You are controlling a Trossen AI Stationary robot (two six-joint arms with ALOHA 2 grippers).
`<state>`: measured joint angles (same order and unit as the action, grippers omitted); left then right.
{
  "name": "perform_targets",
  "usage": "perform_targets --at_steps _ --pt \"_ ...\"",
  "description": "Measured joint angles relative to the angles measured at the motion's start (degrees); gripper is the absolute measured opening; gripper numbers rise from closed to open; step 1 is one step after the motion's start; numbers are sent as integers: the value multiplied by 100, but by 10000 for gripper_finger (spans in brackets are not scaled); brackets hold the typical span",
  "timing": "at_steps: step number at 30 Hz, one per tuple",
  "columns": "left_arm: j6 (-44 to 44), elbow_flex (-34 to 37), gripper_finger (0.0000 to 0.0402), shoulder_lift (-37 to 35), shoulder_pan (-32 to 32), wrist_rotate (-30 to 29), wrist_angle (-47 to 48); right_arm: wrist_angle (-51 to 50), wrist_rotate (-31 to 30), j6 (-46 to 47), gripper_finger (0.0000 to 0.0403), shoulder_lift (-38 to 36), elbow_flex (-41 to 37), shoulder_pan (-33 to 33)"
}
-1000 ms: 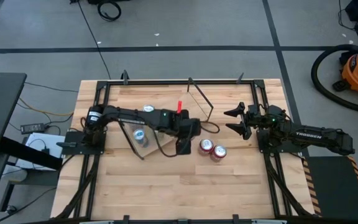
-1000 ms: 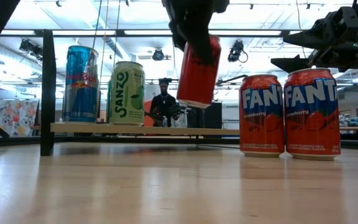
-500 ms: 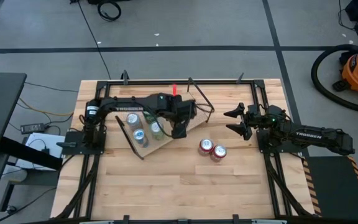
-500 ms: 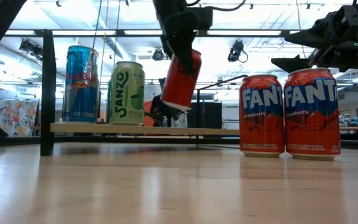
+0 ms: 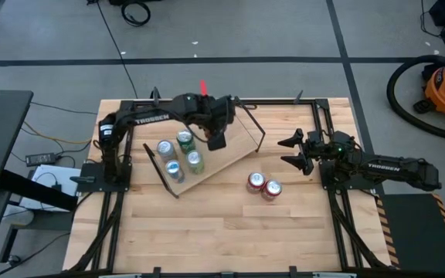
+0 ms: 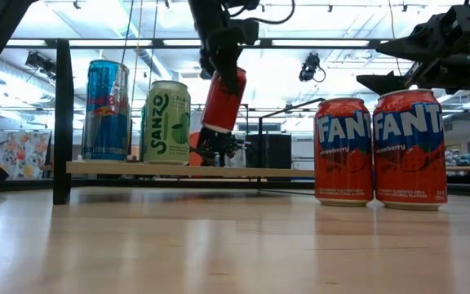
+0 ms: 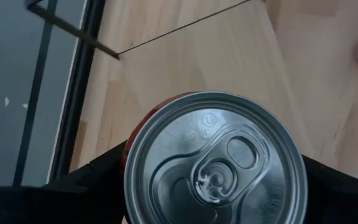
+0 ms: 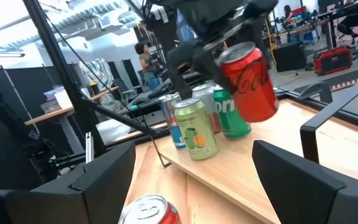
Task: Place canned beverage on shelf
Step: Put the red black soda can on the shelf
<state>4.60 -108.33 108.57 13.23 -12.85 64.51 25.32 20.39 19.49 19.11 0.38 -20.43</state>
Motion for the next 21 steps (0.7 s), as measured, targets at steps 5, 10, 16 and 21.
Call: perform_targets --at_steps 5,10,16,21 --pt "53 0 309 0 308 322 -208 0 -86 -18 334 0 0 66" --pt "38 5 309 0 446 582 -512 -4 -93 -15 334 0 0 148" --pt "-42 1331 309 -451 380 724 -1382 -8 -172 -45 334 0 0 298" --pt "-321 2817 309 -1447 550 695 -2715 55 -447 -162 334 0 0 322"
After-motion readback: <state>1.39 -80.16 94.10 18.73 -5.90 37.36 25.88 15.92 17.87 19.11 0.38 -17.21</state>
